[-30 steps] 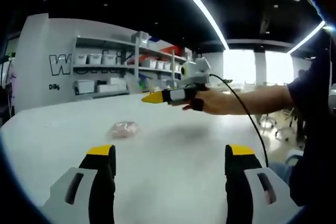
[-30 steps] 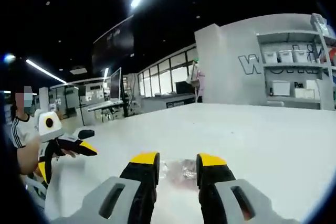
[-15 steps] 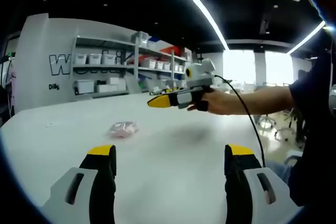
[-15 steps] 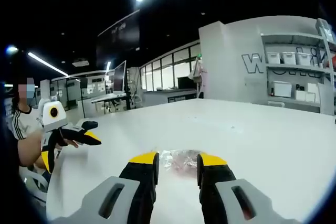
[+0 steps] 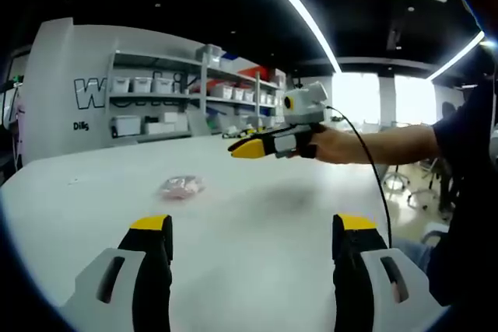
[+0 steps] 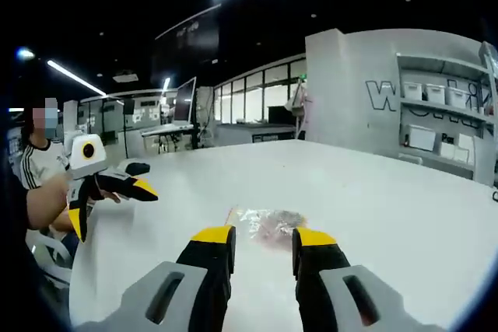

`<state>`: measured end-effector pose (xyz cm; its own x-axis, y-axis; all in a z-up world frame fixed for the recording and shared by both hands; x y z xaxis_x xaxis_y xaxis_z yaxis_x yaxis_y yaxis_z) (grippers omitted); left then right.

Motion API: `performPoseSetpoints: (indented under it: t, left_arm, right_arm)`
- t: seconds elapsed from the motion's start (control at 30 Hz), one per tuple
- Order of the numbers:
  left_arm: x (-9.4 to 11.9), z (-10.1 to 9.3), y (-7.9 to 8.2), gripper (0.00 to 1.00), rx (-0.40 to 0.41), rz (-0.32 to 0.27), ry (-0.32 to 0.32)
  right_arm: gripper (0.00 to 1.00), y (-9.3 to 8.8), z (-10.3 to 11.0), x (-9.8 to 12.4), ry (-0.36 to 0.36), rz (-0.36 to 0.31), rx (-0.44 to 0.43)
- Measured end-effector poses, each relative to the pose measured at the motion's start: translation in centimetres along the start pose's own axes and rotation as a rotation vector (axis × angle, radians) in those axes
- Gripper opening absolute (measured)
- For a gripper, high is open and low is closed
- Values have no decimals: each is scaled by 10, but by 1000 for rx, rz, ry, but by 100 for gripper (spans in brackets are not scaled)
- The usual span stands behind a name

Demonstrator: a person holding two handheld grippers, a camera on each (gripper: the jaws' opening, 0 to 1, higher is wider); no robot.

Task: Open the resealable bag by pulling the two sides of the seal apart until the entire bag opening is separated and visibly accessible.

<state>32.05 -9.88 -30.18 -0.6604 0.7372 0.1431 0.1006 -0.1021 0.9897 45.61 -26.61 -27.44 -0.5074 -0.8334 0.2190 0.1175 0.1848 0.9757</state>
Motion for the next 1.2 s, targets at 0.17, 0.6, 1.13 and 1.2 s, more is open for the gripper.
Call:
performPoseSetpoints:
  t: [0.17, 0.6, 1.13, 1.2]
  left_arm:
    - [1, 0, -1, 83, 6, 2, 6]
    - [2, -4, -3, 83, 4, 1, 7]
    - [6, -8, -2, 82, 3, 1, 11]
    - [7, -8, -4, 82, 0, 6, 12]
  right_arm:
    - [27, -2, -1, 3, 4, 25, 36]
    - [27, -11, 11, 25, 5, 41, 63]
    - [27, -25, 29, 52, -1, 36, 47]
    - [27, -26, 30, 54, -5, 37, 44]
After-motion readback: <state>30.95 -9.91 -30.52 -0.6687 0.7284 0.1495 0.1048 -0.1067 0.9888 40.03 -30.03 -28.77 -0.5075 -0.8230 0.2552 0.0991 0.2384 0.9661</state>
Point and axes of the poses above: the point that each gripper's makers call its tool centre point, and the gripper's own axes: x roughly backward along the fingers, z roughly to its left, y roughly out of its top, the point moved 5 cm from there along x, roughly backward along the fingers, and after that the axes turned 1 degree about -x, right-handed, at the moved point
